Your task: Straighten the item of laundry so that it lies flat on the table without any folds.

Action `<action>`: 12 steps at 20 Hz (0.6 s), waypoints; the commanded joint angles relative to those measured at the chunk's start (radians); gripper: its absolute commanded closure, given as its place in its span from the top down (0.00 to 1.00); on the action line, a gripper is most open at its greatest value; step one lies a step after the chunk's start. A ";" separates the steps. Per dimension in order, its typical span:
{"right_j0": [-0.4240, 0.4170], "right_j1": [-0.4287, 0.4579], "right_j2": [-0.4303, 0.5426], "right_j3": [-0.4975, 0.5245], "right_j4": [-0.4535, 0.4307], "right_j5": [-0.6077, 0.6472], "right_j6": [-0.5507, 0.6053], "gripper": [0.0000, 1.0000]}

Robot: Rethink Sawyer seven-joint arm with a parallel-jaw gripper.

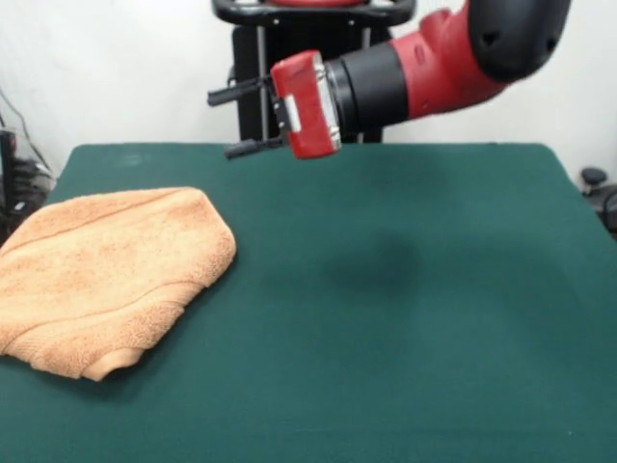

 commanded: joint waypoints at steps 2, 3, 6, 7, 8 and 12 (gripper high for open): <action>-0.032 0.223 0.047 -0.150 -0.032 -0.096 0.398 1.00; -0.036 0.245 0.049 -0.170 -0.033 -0.095 0.402 1.00; -0.041 0.297 0.051 -0.220 -0.041 -0.089 0.401 1.00; -0.045 0.310 0.053 -0.234 -0.040 -0.091 0.397 1.00; -0.046 0.323 0.052 -0.246 -0.044 -0.093 0.394 1.00; -0.052 0.364 0.054 -0.290 -0.069 -0.117 0.376 1.00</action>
